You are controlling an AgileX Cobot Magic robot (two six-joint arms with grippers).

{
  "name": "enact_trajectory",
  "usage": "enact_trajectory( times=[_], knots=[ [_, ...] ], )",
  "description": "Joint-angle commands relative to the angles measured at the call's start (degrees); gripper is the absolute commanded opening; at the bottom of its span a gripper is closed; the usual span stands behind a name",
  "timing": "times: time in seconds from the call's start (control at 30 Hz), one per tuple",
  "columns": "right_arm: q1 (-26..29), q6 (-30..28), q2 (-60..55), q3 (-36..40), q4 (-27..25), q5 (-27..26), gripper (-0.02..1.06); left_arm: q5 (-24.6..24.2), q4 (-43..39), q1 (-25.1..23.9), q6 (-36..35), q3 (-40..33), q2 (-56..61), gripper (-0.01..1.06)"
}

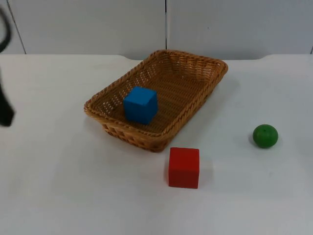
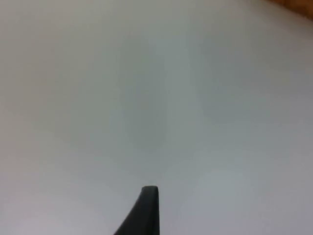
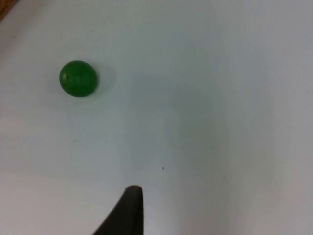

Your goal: Place all geometric objects except the red cube into the basket.

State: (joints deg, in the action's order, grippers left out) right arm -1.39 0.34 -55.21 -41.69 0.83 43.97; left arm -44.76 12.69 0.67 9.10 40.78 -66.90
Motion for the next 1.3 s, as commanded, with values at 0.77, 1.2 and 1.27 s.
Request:
enact_trajectory(
  times=[0.77, 1.2, 1.27],
  knots=[
    [-4.7, -16.2, -13.5, -7.5, -12.5, 5.0, 1.05, 0.7, -1.4, -6.1, 0.1, -6.4, 15.9, 1.05],
    [-18.9, -7.2, -46.7, -26.6, 0.8, -3.6, 1.05, 0.5, -1.6, -6.1, 0.1, -6.4, 15.9, 1.05],
    [-18.9, -7.2, -50.7, -29.5, 0.8, -4.1, 1.05, 0.6, -1.6, -6.1, 0.1, -6.4, 15.9, 1.05]
  ],
)
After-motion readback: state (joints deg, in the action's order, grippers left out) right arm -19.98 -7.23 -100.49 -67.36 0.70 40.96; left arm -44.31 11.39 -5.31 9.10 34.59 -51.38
